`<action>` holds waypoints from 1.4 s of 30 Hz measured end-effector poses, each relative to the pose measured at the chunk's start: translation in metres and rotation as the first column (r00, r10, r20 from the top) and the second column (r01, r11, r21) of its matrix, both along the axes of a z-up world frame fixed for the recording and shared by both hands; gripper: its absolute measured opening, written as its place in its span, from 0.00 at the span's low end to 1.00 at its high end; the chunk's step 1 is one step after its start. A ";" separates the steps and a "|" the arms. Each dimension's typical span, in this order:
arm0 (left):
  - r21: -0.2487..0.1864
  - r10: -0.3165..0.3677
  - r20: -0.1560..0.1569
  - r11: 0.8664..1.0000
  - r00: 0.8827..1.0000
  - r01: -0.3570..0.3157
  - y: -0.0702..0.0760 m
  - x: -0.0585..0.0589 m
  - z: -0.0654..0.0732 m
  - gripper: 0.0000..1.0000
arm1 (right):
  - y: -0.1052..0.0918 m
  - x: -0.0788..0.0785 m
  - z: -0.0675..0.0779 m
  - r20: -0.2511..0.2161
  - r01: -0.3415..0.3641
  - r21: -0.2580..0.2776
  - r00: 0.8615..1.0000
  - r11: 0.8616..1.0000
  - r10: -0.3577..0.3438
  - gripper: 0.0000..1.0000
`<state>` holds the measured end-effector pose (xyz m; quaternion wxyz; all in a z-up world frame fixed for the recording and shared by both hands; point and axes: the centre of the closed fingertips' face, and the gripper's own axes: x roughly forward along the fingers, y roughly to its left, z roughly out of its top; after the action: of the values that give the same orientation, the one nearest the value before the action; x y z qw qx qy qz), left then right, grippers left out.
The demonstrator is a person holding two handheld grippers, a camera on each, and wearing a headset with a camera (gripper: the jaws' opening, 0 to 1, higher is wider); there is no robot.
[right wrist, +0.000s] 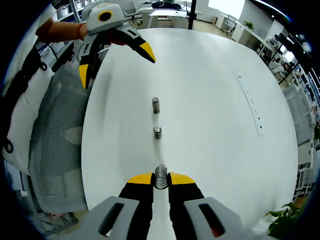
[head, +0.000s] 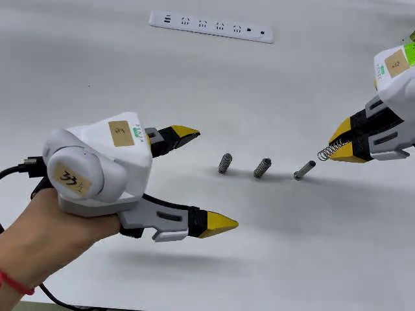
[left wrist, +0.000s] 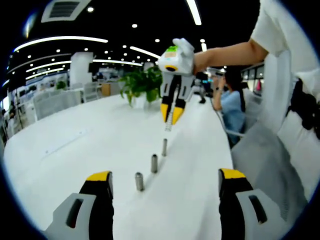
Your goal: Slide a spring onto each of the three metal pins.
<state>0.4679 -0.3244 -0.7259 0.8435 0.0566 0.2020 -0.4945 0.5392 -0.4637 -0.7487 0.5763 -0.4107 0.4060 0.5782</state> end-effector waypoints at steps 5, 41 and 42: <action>-0.003 -0.001 -0.012 1.000 1.000 0.001 0.002 0.000 -0.003 0.89 | 0.002 0.002 -0.010 -0.008 0.002 -0.010 1.000 1.000 -0.002 0.12; -0.040 0.006 -0.042 0.999 0.999 -0.008 0.000 -0.003 -0.012 0.89 | 0.003 0.003 -0.048 -0.020 -0.008 -0.055 1.000 0.998 0.007 0.12; -0.040 0.006 -0.042 0.999 0.999 -0.008 0.000 -0.003 -0.012 0.89 | 0.003 0.004 -0.049 -0.016 -0.008 -0.055 1.000 0.998 0.007 0.12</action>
<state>0.4653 -0.3244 -0.7380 0.8417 0.0284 0.2099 -0.4966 0.5427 -0.4608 -0.7981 0.5594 -0.4231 0.4248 0.5724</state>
